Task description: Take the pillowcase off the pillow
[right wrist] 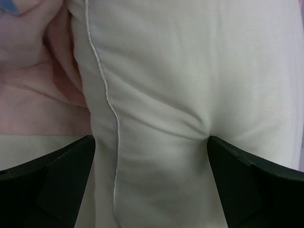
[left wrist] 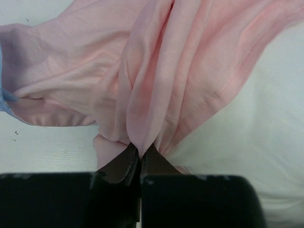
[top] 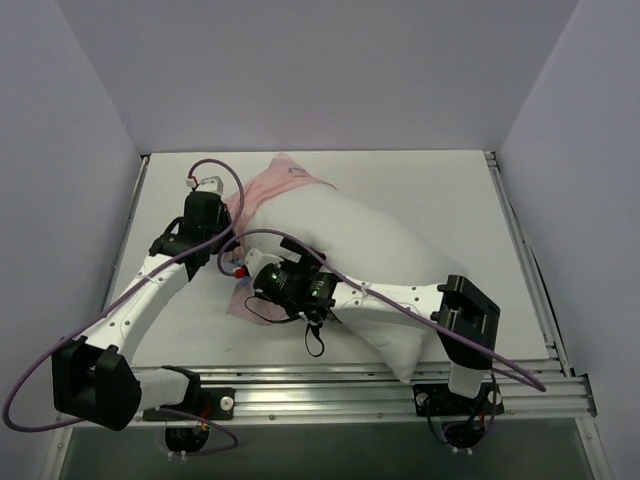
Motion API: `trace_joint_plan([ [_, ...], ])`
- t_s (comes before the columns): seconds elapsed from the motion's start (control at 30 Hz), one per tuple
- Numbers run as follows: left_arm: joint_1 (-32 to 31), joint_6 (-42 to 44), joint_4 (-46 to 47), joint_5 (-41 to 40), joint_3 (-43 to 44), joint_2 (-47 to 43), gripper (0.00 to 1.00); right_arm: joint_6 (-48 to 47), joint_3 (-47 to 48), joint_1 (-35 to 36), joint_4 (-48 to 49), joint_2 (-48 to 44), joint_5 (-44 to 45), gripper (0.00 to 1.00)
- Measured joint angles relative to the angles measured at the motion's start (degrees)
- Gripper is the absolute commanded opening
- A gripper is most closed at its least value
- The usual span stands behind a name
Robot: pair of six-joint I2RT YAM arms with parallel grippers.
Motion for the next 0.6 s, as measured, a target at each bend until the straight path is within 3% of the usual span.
trace_joint_plan([
  [0.13, 0.9, 0.0, -0.4, 0.1, 0.0, 0.0, 0.02, -1.8, -0.4, -1.3, 1.9, 3.8, 4.2, 1.0],
  [0.2, 1.6, 0.0, -0.8, 0.2, 0.0, 0.0, 0.02, -2.5, -0.4, -1.5, 2.3, 5.4, 5.7, 0.92],
  [0.23, 1.9, 0.0, -1.0, 0.3, 0.0, 0.0, 0.02, -2.9, -0.4, -1.6, 2.2, 6.2, 6.3, 0.66],
  [0.3, 2.6, 0.0, -1.5, 0.5, 0.0, 0.1, 0.02, -3.3, -0.4, -1.8, 1.9, 7.4, 7.7, 0.29],
  [0.33, 2.8, 0.0, -1.7, 0.6, 0.0, 0.1, 0.02, -3.3, -0.4, -2.1, 2.0, 7.8, 8.4, 0.05],
  [0.37, 3.2, 0.0, -1.9, 0.7, 0.0, 0.2, 0.02, -3.3, -0.4, -2.6, 2.0, 8.0, 8.9, 0.0],
  [0.6, 6.4, 0.0, -2.7, 1.3, 0.4, 1.0, 0.02, -1.3, -0.8, -5.9, 1.2, 4.5, 9.1, 0.0],
])
